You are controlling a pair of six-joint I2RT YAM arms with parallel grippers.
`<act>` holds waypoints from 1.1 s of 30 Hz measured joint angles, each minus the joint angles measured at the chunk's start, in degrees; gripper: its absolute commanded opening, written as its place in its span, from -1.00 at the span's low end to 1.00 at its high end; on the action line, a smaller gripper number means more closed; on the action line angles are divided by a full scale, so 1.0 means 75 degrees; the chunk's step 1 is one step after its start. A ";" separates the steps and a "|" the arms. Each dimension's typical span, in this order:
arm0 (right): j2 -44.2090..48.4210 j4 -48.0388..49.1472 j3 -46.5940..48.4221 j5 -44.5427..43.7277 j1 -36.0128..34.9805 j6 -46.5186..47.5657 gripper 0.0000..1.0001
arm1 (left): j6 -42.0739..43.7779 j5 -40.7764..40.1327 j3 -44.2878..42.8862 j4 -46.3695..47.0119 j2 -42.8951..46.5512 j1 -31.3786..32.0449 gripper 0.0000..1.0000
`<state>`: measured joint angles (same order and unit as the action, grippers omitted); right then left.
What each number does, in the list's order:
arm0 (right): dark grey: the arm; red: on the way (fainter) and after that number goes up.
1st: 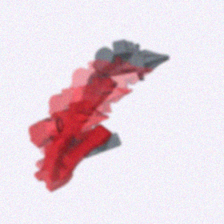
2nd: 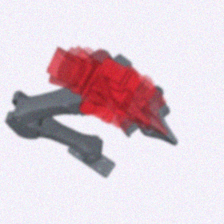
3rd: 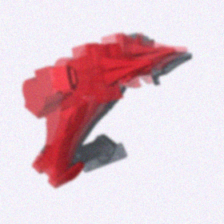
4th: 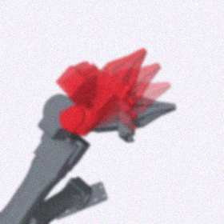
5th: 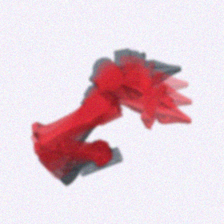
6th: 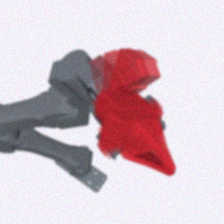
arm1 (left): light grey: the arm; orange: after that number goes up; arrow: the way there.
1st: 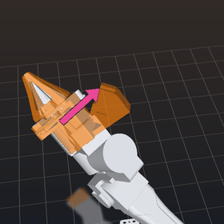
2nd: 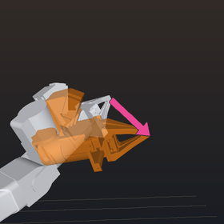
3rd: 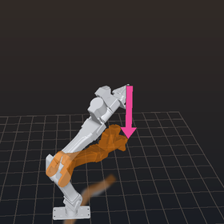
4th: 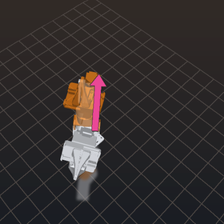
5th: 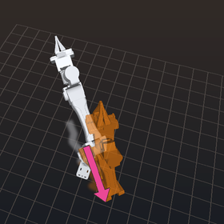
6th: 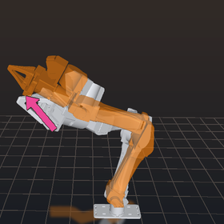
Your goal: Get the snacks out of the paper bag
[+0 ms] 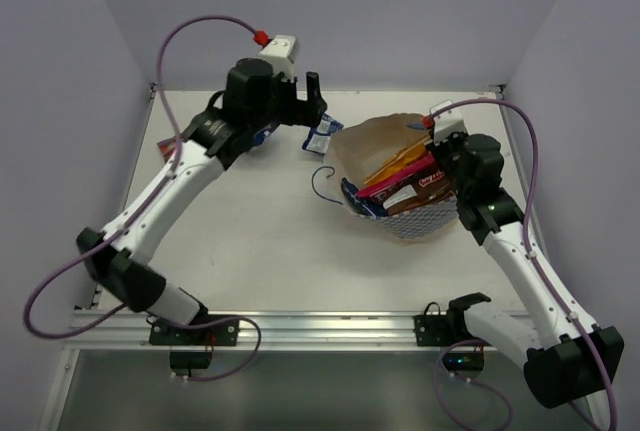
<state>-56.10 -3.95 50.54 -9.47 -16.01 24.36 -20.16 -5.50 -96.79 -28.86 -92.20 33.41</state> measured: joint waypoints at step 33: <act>0.0006 -0.0568 0.0391 0.1008 0.0000 0.0146 -1.00 | 0.1816 0.2183 0.0962 0.2072 -0.1119 0.2148 0.24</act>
<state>-56.05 -8.21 53.47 -1.91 -16.01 25.45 -6.55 10.87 -89.58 -13.32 -100.60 49.52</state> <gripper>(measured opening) 0.017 0.634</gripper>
